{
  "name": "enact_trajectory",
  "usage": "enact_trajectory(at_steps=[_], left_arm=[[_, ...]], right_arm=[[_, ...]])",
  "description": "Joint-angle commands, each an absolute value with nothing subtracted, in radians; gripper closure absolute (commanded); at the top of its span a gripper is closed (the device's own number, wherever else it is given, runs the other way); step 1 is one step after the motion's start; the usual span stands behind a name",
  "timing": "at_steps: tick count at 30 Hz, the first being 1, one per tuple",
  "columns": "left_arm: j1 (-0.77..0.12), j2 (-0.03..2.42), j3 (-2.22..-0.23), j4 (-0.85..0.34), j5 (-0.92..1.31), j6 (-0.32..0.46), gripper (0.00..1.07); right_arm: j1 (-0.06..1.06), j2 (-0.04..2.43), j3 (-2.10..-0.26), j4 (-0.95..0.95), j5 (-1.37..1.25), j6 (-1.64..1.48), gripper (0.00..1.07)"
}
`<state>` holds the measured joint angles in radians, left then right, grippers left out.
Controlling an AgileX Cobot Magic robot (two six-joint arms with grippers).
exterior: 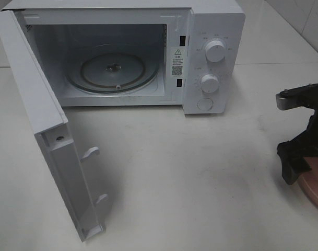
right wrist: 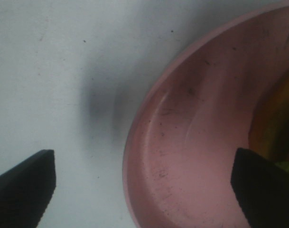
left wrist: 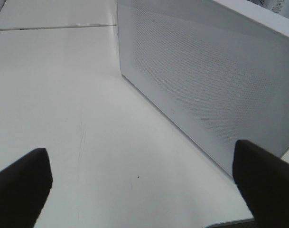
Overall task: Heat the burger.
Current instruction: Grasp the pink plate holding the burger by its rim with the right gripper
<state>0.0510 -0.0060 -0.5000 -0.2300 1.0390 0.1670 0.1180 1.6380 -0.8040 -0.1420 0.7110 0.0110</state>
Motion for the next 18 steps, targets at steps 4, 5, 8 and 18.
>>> enact_trajectory(at_steps=[4,5,8,18], left_arm=[[0.046,-0.029,-0.497,-0.236,1.03,0.168,0.09],[0.046,-0.029,-0.497,-0.236,1.03,0.168,0.09],[0.046,-0.029,-0.497,-0.236,1.03,0.168,0.09],[0.046,-0.029,-0.497,-0.236,1.03,0.168,0.09]], right_arm=[[0.106,1.699,-0.808,-0.155,0.667,0.0,0.13],[0.106,1.699,-0.808,-0.155,0.667,0.0,0.13],[0.106,1.726,-0.793,-0.155,0.627,0.0,0.14],[0.102,1.738,-0.746,-0.176,0.528,0.009,0.15]])
